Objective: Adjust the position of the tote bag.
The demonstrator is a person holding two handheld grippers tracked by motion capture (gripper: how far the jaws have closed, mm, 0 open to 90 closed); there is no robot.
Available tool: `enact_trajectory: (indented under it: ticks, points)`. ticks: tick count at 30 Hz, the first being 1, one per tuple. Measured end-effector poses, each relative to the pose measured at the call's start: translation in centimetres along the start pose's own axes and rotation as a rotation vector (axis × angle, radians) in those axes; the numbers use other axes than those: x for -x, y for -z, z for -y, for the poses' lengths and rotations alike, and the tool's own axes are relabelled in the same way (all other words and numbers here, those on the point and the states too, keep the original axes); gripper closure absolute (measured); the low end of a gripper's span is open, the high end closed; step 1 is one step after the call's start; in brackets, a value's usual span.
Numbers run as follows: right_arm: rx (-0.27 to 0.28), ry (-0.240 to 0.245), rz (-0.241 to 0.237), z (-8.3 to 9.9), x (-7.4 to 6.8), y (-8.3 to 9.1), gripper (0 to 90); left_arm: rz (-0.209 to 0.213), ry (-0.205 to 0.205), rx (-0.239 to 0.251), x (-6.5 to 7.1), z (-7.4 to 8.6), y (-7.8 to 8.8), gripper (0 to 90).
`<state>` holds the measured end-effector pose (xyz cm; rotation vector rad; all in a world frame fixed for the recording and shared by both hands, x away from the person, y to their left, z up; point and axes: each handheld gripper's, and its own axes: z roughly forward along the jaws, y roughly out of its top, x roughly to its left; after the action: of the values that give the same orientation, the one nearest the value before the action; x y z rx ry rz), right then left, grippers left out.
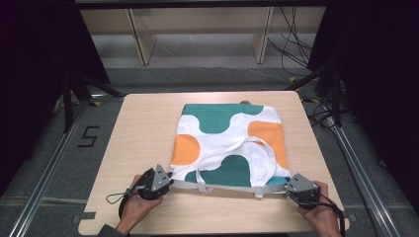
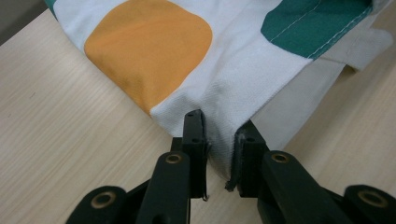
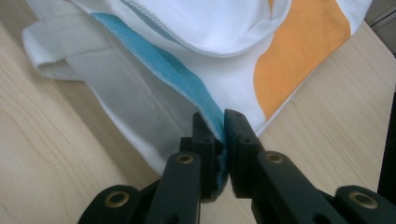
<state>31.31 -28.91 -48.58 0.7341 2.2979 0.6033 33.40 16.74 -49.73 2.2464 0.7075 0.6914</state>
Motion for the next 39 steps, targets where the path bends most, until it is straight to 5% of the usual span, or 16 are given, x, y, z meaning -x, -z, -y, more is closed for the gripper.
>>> enact_trajectory:
  ticks: [3,7,16,27,31,39]
  points:
    - [0.006,-0.006,0.000,0.1,0.0,0.4,83.4,-0.002,0.004,0.002,0.4,0.0,0.3,77.8]
    - [0.008,-0.017,-0.015,0.5,0.0,0.3,81.7,0.004,-0.048,-0.002,1.4,0.2,1.2,77.8]
    - [0.008,-0.029,-0.028,0.8,-0.2,0.6,81.3,0.042,-0.049,-0.017,3.5,0.9,3.2,77.6]
    - [-0.001,-0.083,-0.067,1.3,-0.4,0.2,75.0,0.049,-0.018,-0.007,2.9,1.0,2.2,60.2]
    - [0.011,-0.071,-0.067,1.3,-0.4,0.4,78.3,0.030,-0.031,-0.007,3.0,0.6,1.9,57.2]
    - [0.021,-0.030,-0.066,1.1,-0.6,0.6,80.6,0.001,0.010,0.003,2.3,0.4,1.4,61.0]
